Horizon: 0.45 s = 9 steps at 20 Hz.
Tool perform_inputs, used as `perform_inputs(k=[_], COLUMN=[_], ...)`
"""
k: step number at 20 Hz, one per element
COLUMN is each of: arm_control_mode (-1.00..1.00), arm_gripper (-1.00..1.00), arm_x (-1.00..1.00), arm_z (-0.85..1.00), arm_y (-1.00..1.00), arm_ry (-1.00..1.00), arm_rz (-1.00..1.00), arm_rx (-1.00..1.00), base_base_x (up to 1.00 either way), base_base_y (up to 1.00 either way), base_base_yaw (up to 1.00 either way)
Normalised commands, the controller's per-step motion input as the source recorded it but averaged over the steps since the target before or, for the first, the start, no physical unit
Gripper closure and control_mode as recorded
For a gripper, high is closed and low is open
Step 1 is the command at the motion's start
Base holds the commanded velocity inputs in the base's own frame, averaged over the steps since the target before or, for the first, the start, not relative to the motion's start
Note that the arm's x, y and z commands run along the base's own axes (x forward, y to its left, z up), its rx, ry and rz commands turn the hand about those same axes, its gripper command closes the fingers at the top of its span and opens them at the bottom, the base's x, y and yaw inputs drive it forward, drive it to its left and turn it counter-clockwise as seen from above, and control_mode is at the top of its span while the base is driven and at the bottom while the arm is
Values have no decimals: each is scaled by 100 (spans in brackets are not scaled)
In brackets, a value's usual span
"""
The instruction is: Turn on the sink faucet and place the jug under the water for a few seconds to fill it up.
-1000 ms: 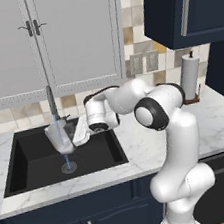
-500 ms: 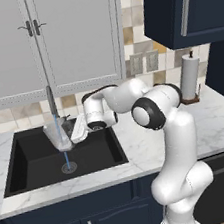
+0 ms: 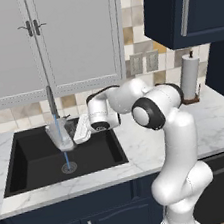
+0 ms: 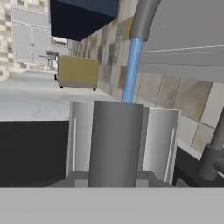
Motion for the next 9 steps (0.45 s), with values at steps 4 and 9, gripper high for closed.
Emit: perform_inputs(k=[4, 9], arm_control_mode=[-100, -100], arm_gripper=[100, 100], arm_x=[0, 3], arm_z=[0, 0], arm_y=[0, 9], arm_ry=[0, 1], arm_rz=[0, 0], arm_rx=[0, 0], base_base_x=[0, 0], base_base_y=[0, 0], base_base_yaw=[0, 0])
